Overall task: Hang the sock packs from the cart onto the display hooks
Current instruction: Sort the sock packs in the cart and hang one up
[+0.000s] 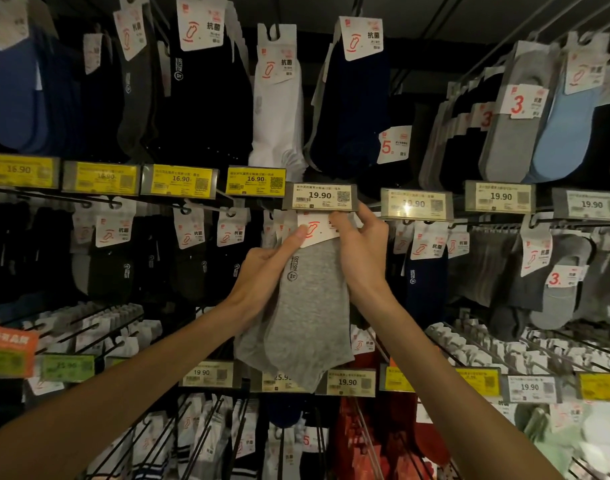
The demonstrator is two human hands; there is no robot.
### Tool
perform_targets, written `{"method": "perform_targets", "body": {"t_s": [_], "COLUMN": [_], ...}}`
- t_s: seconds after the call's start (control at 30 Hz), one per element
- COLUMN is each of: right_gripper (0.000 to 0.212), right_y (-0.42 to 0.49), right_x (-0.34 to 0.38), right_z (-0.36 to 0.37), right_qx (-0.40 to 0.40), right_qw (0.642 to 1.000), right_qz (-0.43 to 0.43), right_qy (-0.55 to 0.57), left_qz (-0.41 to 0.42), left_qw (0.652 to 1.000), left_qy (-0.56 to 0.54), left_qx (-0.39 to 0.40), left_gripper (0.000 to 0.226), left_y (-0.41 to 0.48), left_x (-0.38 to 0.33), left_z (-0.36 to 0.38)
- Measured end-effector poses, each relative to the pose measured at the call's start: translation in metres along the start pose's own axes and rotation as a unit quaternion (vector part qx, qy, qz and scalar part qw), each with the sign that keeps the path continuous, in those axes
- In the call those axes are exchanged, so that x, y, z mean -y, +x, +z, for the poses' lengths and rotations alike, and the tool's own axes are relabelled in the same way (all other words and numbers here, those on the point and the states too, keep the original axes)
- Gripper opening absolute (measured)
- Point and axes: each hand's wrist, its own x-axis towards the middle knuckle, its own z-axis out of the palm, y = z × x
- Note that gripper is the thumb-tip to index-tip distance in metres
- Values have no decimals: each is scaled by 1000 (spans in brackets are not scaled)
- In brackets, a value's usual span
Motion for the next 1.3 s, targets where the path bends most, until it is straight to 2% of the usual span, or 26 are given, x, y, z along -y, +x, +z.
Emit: {"method": "perform_targets", "body": {"t_s": [0.13,0.3,0.47,0.63,0.67,0.77,0.83,0.93,1.03,1.1,1.2,1.23,1.3], "right_gripper": [24,20,23,26,27,40,34,31,40,44,44,40,29], "right_y": [1,9,15,35,40,54,63,76,86,84,57,44,13], "right_x": [-1,2,-18,-46,-54,-80,-93,-109,-123,-129,-120,-113,-95], "right_z": [-3,-8,-4,-3,-5,-12,-12,-6,-2,0,-2,-5,-7], "right_qx": [-9,41,32,28,23,7,15,19,9,0,-23,-14,52], "right_qw": [999,998,998,997,995,985,976,965,957,948,952,963,980], "right_qz": [30,36,62,45,52,70,55,94,170,199,148,123,111], "right_qy": [27,-8,-3,-63,-82,-159,-211,-244,-234,-251,-266,-240,-155], "left_qz": [-17,-3,-24,-6,-2,-3,-8,-14,-21,-21,15,31,48], "left_qw": [1000,1000,999,990,983,968,968,977,981,984,993,995,997], "left_qy": [12,19,23,115,149,204,198,165,165,164,112,90,51], "left_qx": [2,-2,-29,-85,-106,-146,-154,-137,-101,-72,-36,-26,-19], "left_gripper": [49,44,47,51,48,21,10,9,6,15,44,56,78], "left_y": [3,3,10,25,28,28,27,26,23,19,10,7,4], "left_x": [-7,-2,4,20,26,41,47,51,48,43,37,37,37], "left_z": [2,0,-2,-16,-22,-42,-54,-62,-59,-53,-45,-43,-38]}}
